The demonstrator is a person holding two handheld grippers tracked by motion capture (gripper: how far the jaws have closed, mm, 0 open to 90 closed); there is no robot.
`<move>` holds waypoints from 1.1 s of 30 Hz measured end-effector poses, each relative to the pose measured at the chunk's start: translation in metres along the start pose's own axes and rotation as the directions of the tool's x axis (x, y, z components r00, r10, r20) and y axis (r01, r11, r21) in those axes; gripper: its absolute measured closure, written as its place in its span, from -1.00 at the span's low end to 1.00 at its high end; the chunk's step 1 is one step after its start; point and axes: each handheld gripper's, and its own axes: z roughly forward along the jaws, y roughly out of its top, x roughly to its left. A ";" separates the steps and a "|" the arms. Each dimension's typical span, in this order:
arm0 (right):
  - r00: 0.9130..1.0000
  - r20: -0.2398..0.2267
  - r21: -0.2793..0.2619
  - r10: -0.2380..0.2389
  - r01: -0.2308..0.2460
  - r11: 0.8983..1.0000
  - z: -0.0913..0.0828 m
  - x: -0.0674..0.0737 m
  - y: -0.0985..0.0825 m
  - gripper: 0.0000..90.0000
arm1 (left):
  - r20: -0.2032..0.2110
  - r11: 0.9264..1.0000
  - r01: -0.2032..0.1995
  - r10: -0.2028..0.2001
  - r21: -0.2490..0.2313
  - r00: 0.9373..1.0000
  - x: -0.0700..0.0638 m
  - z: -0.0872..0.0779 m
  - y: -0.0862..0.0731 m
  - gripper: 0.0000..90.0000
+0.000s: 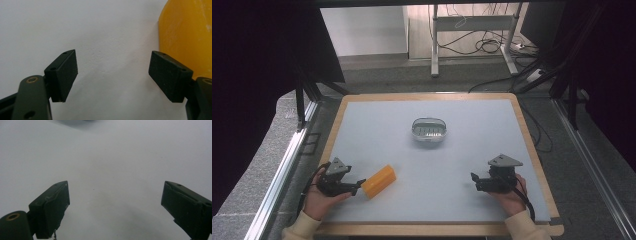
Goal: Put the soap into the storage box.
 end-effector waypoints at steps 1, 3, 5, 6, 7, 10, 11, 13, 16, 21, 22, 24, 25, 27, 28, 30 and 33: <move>1.000 0.000 0.000 0.000 0.000 1.000 0.000 0.000 0.000 -0.80 | 0.000 1.000 0.000 0.000 0.000 1.000 0.000 0.000 0.000 -0.49; 1.000 -0.001 0.001 -0.004 0.004 1.000 0.000 0.001 0.000 -0.78 | -0.001 1.000 -0.005 0.005 0.003 1.000 0.000 0.000 0.000 -0.49; 1.000 0.004 -0.001 -0.003 0.003 1.000 0.000 0.001 0.001 -0.75 | -0.003 1.000 -0.005 0.005 0.005 1.000 0.001 0.000 0.000 -0.49; 1.000 0.001 -0.001 -0.001 0.001 1.000 0.000 0.001 0.000 -0.74 | -0.002 1.000 -0.002 0.002 0.003 1.000 0.001 0.000 0.000 -0.49; 1.000 0.001 -0.001 -0.001 0.001 1.000 0.000 0.001 0.000 -0.74 | -0.002 1.000 0.002 -0.002 0.001 1.000 0.001 -0.001 0.000 -0.49; 1.000 0.002 -0.004 -0.007 0.007 1.000 -0.001 0.003 0.000 -0.71 | -0.004 1.000 0.003 -0.003 -0.008 1.000 0.001 -0.003 0.000 -0.49; 1.000 0.002 -0.004 -0.007 0.007 1.000 -0.001 0.003 0.000 -0.71 | -0.004 1.000 0.003 -0.003 -0.008 1.000 0.001 -0.003 0.000 -0.49; 1.000 0.008 0.001 -0.018 0.018 1.000 -0.001 0.004 0.000 -0.71 | -0.004 1.000 0.000 0.000 -0.007 1.000 0.001 -0.003 0.000 -0.49; 1.000 0.014 0.002 -0.022 0.022 1.000 -0.001 0.004 0.000 -0.70 | -0.005 1.000 -0.004 0.005 0.002 1.000 0.001 -0.003 0.000 -0.49; 1.000 0.022 0.007 -0.017 0.017 1.000 0.000 0.002 -0.001 -0.71 | -0.008 1.000 -0.003 0.003 0.003 1.000 0.001 -0.003 0.000 -0.49; 1.000 0.020 0.008 -0.017 0.017 1.000 0.000 0.003 -0.001 -0.71 | -0.007 1.000 -0.001 0.001 0.001 1.000 0.001 -0.003 0.000 -0.48; 1.000 0.020 0.008 -0.019 0.019 1.000 0.000 0.003 -0.001 -0.70 | -0.009 1.000 0.000 0.000 -0.002 1.000 0.001 -0.003 0.000 -0.48; 1.000 0.021 0.008 -0.021 0.021 1.000 0.000 0.003 -0.001 -0.71 | -0.008 1.000 0.000 0.000 -0.004 1.000 0.001 -0.004 0.000 -0.48; 1.000 0.020 0.009 -0.023 0.023 1.000 -0.001 0.004 -0.001 -0.71 | -0.004 1.000 0.000 0.000 0.000 1.000 0.001 -0.005 0.001 -0.47; 1.000 0.020 0.008 -0.024 0.024 1.000 -0.001 0.004 -0.001 -0.71 | 0.003 1.000 0.003 -0.003 -0.002 1.000 0.001 -0.006 0.002 -0.45; 1.000 0.018 0.007 -0.021 0.021 1.000 -0.001 0.003 -0.001 -0.71 | 0.005 1.000 0.006 -0.006 -0.003 1.000 0.001 -0.007 0.002 -0.43; 1.000 0.011 0.006 -0.015 0.015 1.000 -0.001 0.003 -0.001 -0.71 | 0.012 1.000 -0.006 0.006 -0.005 1.000 0.001 -0.009 0.004 -0.44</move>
